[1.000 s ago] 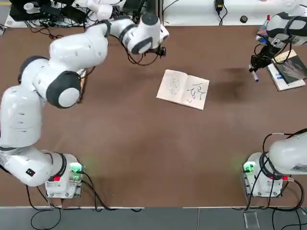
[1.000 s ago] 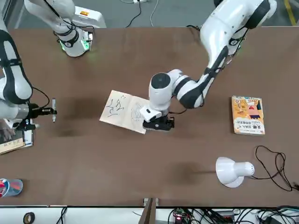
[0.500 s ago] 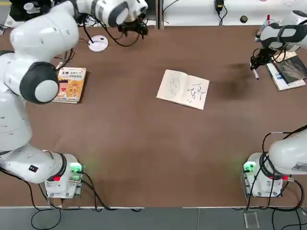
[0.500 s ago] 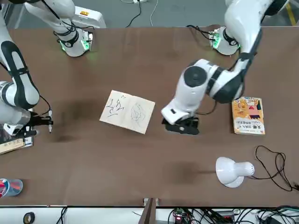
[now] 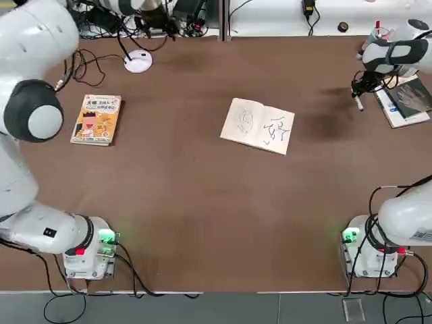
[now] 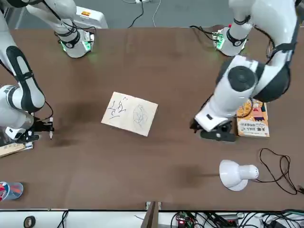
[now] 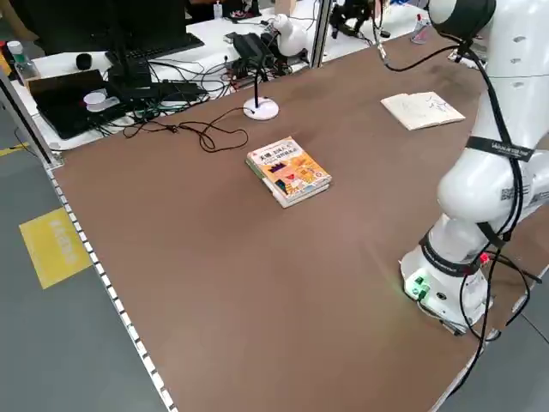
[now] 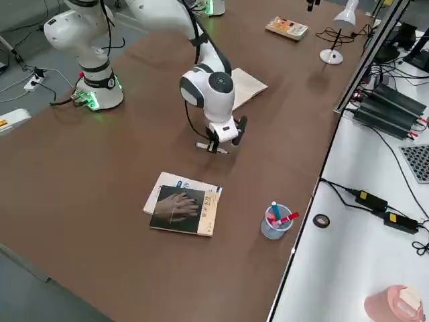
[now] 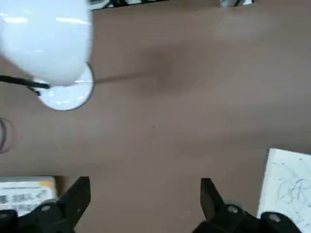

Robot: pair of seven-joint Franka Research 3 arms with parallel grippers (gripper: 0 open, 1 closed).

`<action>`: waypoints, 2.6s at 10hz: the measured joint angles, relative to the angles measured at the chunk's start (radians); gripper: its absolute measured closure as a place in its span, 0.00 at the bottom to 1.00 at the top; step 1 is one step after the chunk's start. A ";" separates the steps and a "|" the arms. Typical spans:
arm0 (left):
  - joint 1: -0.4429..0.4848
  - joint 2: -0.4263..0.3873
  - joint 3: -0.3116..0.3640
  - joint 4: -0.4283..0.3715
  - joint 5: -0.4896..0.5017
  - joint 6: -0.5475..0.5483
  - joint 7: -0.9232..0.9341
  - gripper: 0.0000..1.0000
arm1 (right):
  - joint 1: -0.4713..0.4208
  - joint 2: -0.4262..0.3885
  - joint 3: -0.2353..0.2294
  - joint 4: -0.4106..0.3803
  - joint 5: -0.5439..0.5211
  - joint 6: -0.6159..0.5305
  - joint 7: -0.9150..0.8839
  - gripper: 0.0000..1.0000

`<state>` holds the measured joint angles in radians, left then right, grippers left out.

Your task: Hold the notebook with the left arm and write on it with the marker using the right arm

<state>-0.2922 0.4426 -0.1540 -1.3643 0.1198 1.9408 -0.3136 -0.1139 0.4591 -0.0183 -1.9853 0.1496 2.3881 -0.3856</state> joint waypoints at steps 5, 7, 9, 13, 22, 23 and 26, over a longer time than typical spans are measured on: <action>0.134 -0.100 0.001 -0.001 -0.019 -0.185 0.154 0.00 | 0.003 0.022 -0.016 -0.003 0.000 0.039 -0.007 0.83; 0.154 -0.135 0.016 -0.002 -0.030 -0.258 0.186 0.00 | 0.004 0.028 -0.016 -0.003 0.000 0.045 -0.007 0.82; 0.149 -0.164 0.058 -0.004 -0.031 -0.293 0.230 0.00 | 0.005 0.030 -0.016 -0.003 -0.001 0.046 -0.007 0.77; 0.152 -0.216 0.146 -0.011 -0.055 -0.372 0.305 0.00 | 0.005 0.031 -0.016 -0.003 -0.001 0.046 -0.007 0.52; 0.154 -0.388 0.187 -0.163 -0.062 -0.398 0.315 0.00 | 0.041 0.009 -0.015 0.043 0.000 -0.074 0.084 0.51; 0.159 -0.407 0.187 -0.182 -0.062 -0.398 0.315 0.00 | 0.067 -0.008 -0.015 0.075 0.000 -0.145 0.138 0.51; 0.170 -0.449 0.188 -0.215 -0.062 -0.434 0.315 0.00 | 0.158 -0.082 -0.014 0.150 0.000 -0.300 0.301 0.41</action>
<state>-0.1220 -0.0064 0.0344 -1.5794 0.0582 1.5069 0.0016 0.0444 0.3767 -0.0325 -1.8352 0.1492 2.0879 -0.0851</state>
